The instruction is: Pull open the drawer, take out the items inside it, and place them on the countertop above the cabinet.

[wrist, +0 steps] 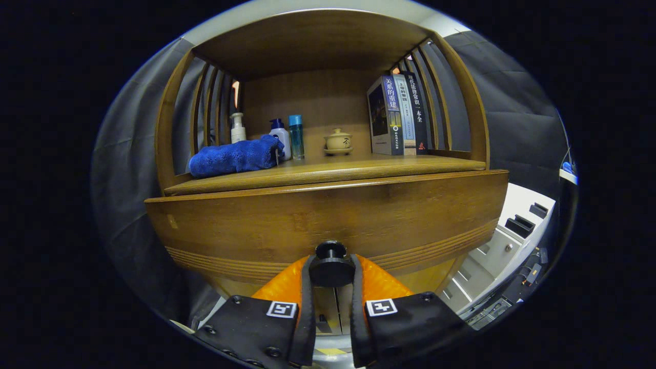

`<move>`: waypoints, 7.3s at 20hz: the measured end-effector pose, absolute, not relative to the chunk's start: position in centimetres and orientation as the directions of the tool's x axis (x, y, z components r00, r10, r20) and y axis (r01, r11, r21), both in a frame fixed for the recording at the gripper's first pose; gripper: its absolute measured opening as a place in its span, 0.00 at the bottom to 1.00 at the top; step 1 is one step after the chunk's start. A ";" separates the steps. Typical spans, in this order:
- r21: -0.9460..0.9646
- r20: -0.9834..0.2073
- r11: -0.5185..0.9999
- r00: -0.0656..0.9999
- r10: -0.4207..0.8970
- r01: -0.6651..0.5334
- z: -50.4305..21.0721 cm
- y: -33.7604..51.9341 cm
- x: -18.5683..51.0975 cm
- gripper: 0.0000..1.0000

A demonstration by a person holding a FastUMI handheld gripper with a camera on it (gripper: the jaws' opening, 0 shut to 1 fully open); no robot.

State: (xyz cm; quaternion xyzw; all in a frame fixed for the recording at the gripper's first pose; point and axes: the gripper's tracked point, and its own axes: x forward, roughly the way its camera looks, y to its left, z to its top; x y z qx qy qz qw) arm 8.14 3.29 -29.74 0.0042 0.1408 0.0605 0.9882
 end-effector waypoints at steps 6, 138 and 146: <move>0.016 -0.278 0.994 0.955 0.109 -0.109 -29.6 3.0 5.7 0.36; -0.057 -0.838 0.989 0.546 0.026 -0.135 -11.6 6.0 19.5 0.21; -0.078 -0.829 0.993 0.559 -0.018 -0.084 -14.5 5.5 25.2 0.21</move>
